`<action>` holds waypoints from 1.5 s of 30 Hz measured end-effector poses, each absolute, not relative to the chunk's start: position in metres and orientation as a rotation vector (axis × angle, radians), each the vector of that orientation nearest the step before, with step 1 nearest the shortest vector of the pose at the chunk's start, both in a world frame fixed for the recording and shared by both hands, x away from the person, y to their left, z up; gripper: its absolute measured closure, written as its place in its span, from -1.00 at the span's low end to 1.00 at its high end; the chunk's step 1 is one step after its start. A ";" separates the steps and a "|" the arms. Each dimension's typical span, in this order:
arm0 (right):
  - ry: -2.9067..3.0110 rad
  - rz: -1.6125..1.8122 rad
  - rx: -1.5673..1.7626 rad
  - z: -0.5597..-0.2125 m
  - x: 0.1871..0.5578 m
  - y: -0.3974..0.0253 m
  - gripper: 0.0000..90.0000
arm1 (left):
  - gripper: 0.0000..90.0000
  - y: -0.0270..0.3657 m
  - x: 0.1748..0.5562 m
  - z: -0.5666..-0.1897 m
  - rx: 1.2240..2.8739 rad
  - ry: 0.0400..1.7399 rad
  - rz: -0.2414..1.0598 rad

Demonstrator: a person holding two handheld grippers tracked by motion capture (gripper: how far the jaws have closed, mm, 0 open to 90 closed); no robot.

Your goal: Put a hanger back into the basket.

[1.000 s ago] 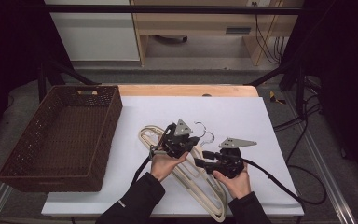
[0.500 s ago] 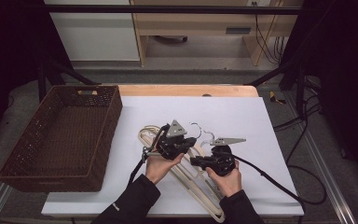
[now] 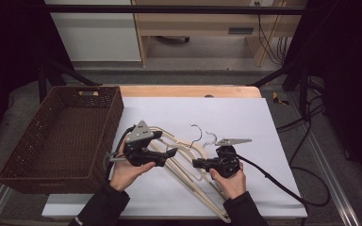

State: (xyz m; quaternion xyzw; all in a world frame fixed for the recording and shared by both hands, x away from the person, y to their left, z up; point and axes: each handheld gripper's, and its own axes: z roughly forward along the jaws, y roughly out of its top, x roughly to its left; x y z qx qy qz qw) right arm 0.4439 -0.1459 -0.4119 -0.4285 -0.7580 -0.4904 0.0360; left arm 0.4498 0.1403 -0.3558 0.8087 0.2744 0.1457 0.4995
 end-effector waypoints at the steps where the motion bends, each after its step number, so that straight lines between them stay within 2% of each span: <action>1: -2.324 -1.520 -1.301 -0.409 0.443 -0.148 0.93 | -0.68 0.144 0.447 -0.356 1.967 0.658 0.357; 3: -2.332 -1.549 -1.270 -0.404 0.442 -0.151 0.93 | -0.81 0.152 0.441 -0.358 1.974 0.662 0.360; 6: -2.364 -1.573 -1.214 -0.396 0.442 -0.155 0.93 | -0.86 0.163 0.432 -0.363 1.980 0.674 0.364; 16: -2.461 -1.579 -0.970 -0.383 0.443 -0.150 0.93 | -0.72 0.153 0.428 -0.374 2.045 0.618 0.386; 22: -2.487 -1.551 -0.898 -0.385 0.440 -0.140 0.93 | -0.44 0.143 0.430 -0.379 2.086 0.577 0.380; 25: -2.513 -1.526 -0.892 -0.388 0.440 -0.139 0.93 | -0.21 0.141 0.432 -0.380 2.096 0.555 0.367; 27: -2.526 -1.517 -0.882 -0.389 0.440 -0.139 0.93 | -0.12 0.141 0.433 -0.380 2.107 0.554 0.381; 36: -2.517 -1.510 -0.818 -0.387 0.438 -0.139 0.93 | -0.07 0.138 0.434 -0.381 2.146 0.536 0.430; 39: -2.510 -1.494 -0.788 -0.387 0.437 -0.139 0.93 | 0.03 0.135 0.437 -0.384 2.158 0.532 0.420; 45: -2.526 -1.479 -0.777 -0.388 0.437 -0.136 0.93 | 0.39 0.133 0.438 -0.386 2.198 0.505 0.381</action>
